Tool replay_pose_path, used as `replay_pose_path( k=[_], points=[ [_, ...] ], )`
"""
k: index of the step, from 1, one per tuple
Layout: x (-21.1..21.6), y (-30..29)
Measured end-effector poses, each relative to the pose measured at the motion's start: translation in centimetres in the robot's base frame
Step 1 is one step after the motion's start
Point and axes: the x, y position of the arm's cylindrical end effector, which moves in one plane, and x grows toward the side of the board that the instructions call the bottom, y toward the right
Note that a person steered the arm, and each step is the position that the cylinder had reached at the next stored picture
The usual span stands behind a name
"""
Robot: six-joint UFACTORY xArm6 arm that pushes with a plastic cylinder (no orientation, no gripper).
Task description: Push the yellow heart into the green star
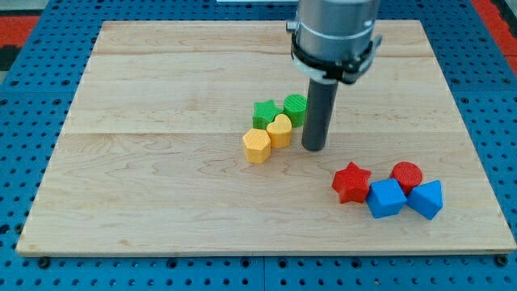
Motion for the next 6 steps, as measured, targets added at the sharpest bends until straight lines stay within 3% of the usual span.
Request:
replay_pose_path(
  k=[2,3,4,6],
  points=[
    [-2.9,-5.6],
    [-3.2,-4.9],
    [-4.0,1.7],
    [-6.2,-3.1]
  ],
)
